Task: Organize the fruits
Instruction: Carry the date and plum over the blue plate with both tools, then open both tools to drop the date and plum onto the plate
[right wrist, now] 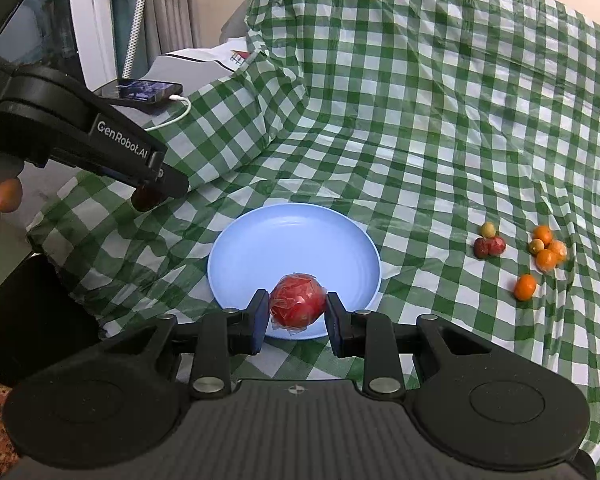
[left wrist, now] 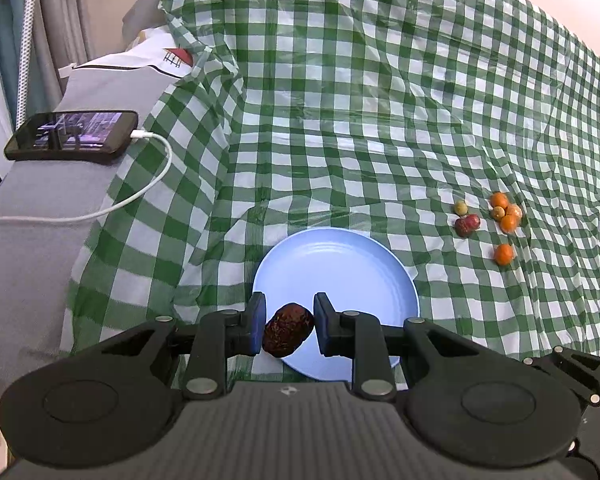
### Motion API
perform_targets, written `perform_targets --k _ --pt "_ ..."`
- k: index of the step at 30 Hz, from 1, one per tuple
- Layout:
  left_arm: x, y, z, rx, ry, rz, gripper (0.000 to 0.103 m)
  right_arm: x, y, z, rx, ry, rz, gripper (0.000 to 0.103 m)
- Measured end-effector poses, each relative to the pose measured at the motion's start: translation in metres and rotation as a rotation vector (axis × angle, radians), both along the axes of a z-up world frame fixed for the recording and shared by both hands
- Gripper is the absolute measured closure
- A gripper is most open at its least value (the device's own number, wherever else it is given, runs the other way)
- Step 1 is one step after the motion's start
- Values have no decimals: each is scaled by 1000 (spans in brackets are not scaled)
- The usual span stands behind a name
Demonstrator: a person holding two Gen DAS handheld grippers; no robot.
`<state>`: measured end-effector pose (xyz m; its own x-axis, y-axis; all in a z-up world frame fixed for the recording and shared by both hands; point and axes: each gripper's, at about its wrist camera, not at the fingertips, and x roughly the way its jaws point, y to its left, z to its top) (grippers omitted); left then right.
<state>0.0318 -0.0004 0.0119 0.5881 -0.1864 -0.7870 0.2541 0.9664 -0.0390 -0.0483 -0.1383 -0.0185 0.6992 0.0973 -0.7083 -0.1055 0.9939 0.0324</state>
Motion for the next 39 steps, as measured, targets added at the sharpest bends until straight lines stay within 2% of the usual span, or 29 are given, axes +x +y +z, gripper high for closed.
perform_targets --k 11,19,27,35,36,37,38,39 --pt "45 -24 -23 8 25 -8 75 42 -9 -20 0 27 -19 71" --pt "78 -40 -50 34 56 -16 75 71 -10 -43 -2 79 -20 71" --pt "96 -50 -82 80 96 -30 75 86 -7 -61 -11 116 -2 71" --pt "104 -52 -97 114 105 -43 74 99 -6 -69 -17 127 8 71" --pt "104 -51 -97 110 102 -47 71 101 -6 -70 -17 127 11 71" --pt "104 -51 -97 106 97 -53 55 103 -6 -70 -12 127 16 70" --pt "104 -51 -95 104 87 -56 27 105 -7 -69 -8 125 19 68" --pt "103 -50 -92 104 72 -53 14 107 -7 -68 -6 122 20 54"
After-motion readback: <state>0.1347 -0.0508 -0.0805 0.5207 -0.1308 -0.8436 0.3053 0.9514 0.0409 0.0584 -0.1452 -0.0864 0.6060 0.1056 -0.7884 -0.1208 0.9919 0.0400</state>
